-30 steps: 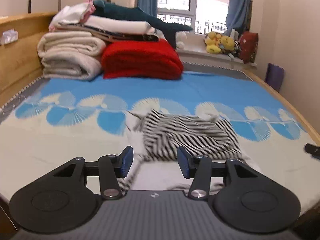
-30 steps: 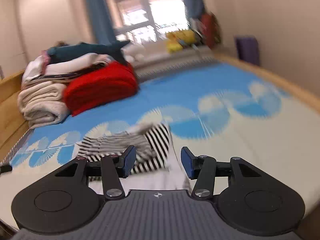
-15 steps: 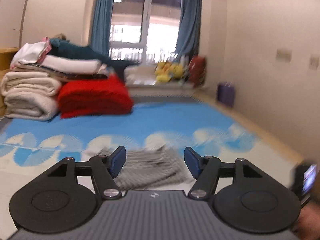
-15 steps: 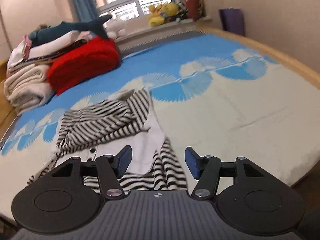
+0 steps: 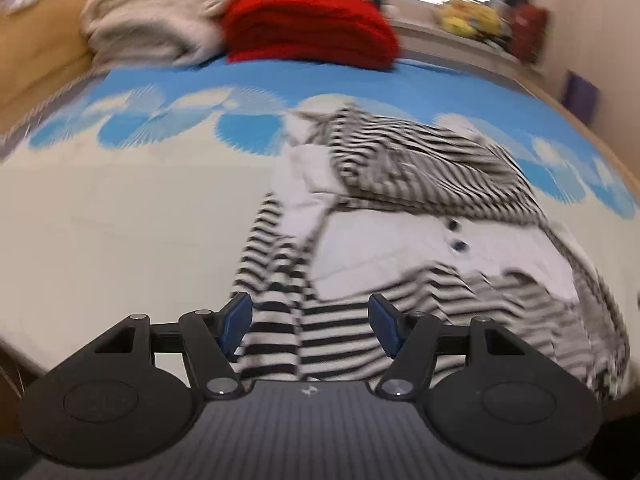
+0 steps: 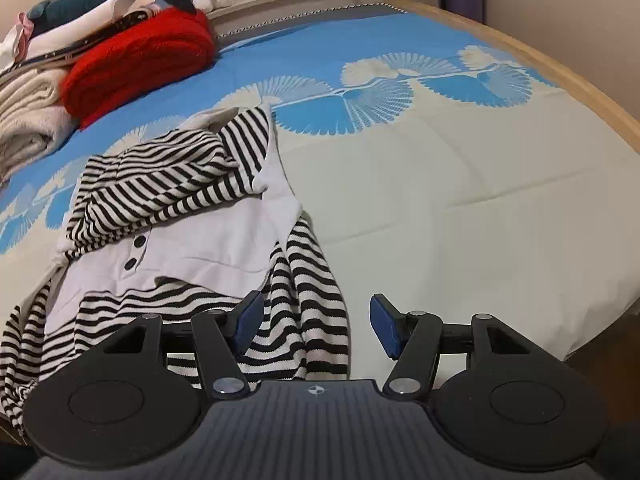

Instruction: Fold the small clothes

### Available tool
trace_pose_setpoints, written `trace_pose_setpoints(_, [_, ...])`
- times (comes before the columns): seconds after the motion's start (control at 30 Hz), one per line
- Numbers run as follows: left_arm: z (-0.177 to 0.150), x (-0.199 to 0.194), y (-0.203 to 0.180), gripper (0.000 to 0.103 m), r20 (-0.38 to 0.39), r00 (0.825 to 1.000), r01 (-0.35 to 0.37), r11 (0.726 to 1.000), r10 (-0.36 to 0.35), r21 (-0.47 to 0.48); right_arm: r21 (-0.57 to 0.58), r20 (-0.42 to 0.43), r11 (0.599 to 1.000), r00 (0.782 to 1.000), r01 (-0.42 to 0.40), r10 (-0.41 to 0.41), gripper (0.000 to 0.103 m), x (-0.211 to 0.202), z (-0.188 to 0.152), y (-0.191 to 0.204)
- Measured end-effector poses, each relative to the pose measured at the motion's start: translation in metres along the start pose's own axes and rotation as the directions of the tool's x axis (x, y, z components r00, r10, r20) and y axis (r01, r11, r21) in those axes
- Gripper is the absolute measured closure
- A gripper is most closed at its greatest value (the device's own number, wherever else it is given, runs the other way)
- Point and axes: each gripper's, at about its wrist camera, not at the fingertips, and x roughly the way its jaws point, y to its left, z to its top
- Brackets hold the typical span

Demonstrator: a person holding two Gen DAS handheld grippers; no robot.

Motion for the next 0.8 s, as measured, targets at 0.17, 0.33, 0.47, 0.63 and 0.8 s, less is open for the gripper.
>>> trace_pose_setpoints(0.17, [0.002,0.028,0.045,0.033,-0.159,0.985,0.012,0.955,-0.062,-0.295,-0.031,-0.053,0.999,0.998,0.022,-0.023,0.041,0.012,-0.006,0.005])
trace_pose_setpoints(0.33, [-0.004,0.036,0.056,0.033,-0.223,0.974,-0.029,0.940,-0.050,-0.339,-0.004,-0.112,0.999,0.993,0.040,-0.040,0.041,0.026,-0.011,-0.001])
trace_pose_setpoints(0.47, [-0.012,0.041,0.055,0.033,-0.268,0.961,-0.042,0.930,-0.062,-0.364,0.026,-0.135,0.999,0.990,0.047,-0.043,0.041,0.032,-0.013,-0.007])
trace_pose_setpoints(0.63, [-0.020,0.049,0.052,0.033,-0.308,0.951,-0.074,0.937,-0.037,-0.342,0.021,-0.177,0.999,0.984,0.038,-0.034,0.041,0.042,-0.018,-0.006])
trace_pose_setpoints(0.8, [-0.026,0.049,0.043,0.034,-0.323,0.946,-0.078,0.957,-0.018,-0.281,0.014,-0.214,0.999,0.976,0.048,-0.044,0.041,0.052,-0.024,-0.004])
